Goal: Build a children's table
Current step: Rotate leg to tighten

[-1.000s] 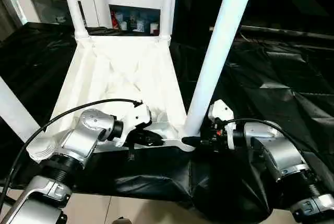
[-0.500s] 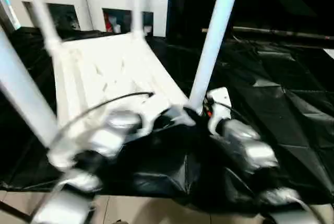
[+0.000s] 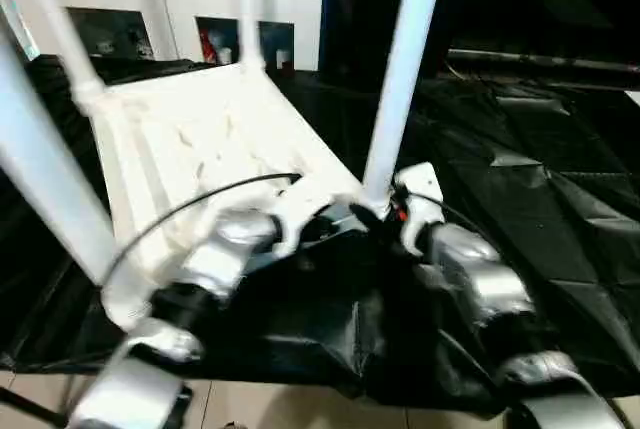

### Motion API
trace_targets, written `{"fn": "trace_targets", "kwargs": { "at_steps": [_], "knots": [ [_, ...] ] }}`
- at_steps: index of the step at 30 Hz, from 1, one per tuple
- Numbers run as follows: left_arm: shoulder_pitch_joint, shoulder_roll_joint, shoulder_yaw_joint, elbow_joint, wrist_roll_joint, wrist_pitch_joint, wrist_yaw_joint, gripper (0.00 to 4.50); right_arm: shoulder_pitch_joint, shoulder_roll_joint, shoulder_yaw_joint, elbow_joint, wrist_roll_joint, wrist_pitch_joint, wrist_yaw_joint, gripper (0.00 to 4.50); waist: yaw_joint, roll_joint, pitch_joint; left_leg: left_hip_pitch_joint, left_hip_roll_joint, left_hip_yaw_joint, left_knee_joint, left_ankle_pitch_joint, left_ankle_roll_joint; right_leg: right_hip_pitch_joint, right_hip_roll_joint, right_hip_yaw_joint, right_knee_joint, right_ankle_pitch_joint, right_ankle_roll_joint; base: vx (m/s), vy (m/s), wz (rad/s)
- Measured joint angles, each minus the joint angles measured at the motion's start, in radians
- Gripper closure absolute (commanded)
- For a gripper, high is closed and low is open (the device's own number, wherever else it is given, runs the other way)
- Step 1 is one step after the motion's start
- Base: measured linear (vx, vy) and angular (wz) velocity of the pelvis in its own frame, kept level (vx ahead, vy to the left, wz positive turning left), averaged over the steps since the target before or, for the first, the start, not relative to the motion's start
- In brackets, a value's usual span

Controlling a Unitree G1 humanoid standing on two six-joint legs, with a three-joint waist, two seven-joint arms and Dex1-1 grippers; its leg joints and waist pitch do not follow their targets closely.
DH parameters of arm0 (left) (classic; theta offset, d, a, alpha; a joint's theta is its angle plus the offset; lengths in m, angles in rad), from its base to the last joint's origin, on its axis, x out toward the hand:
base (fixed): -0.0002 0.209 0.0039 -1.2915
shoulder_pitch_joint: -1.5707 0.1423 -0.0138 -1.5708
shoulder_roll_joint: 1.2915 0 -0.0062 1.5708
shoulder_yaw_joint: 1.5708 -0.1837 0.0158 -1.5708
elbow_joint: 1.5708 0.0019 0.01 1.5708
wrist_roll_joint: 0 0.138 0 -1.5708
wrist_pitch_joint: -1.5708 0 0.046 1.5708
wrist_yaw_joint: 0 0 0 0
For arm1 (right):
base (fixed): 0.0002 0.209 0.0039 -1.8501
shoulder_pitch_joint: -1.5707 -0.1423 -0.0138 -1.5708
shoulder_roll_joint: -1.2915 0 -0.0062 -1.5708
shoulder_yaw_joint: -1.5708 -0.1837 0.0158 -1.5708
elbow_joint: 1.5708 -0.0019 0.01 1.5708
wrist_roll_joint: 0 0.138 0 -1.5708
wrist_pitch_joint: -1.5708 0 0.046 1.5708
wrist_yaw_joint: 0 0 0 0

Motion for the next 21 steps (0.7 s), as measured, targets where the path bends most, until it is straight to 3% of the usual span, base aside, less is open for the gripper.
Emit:
{"fn": "trace_targets", "kwargs": {
  "at_steps": [4, 10, 16, 17, 21],
  "knots": [
    [0.028, 0.087, -0.006, -0.033, -0.046, -0.041, -0.175, 4.5, 0.042, -0.105, 0.065, -0.089, 0.02, 0.004, 0.222, 0.74, -0.001, 0.001, 0.001, 0.0, 0.0, 0.0, 0.0, 0.0, 0.0, 0.0, 0.0, 0.0, 0.0, 0.002, -0.004, 0.0, 0.0, 0.0],
    [0.047, 0.156, -0.01, -0.069, -0.089, -0.036, -0.344, 4.5, 0.062, -0.167, 0.106, -0.153, 0.025, 0.02, 0.37, 0.74, 0.004, -0.004, 0.004, -0.001, 0.0, 0.0, 0.0, -0.001, 0.001, -0.001, 0.0, 0.0, -0.001, 0.0, -0.006, 0.0, 0.0, 0.0],
    [0.053, 0.167, -0.018, -0.088, -0.1, -0.029, -0.4, 4.5, 0.063, -0.164, 0.124, -0.157, 0.043, 0.033, 0.403, 0.74, 0.016, -0.004, 0.004, -0.001, 0.0, 0.001, 0.0, -0.002, 0.002, -0.003, 0.0, -0.001, -0.001, -0.002, -0.008, 0.0, 0.0, 0.0],
    [0.054, 0.168, -0.019, -0.089, -0.102, -0.029, -0.403, 4.5, 0.064, -0.163, 0.123, -0.159, 0.048, 0.039, 0.404, 0.99, 0.015, -0.004, 0.004, -0.001, 0.0, 0.001, 0.0, -0.002, 0.002, -0.003, 0.0, -0.001, -0.001, -0.002, -0.008, 0.0, 0.0, 0.0],
    [0.064, 0.176, -0.018, -0.101, -0.106, -0.028, -0.421, 4.5, 0.072, -0.161, 0.122, -0.175, 0.048, 0.05, 0.407, 1.12, 0.015, -0.004, 0.004, -0.001, 0.0, 0.001, 0.0, -0.002, 0.002, -0.003, 0.0, -0.001, 0.0, -0.002, -0.008, 0.0, 0.0, 0.0]
  ]
}}
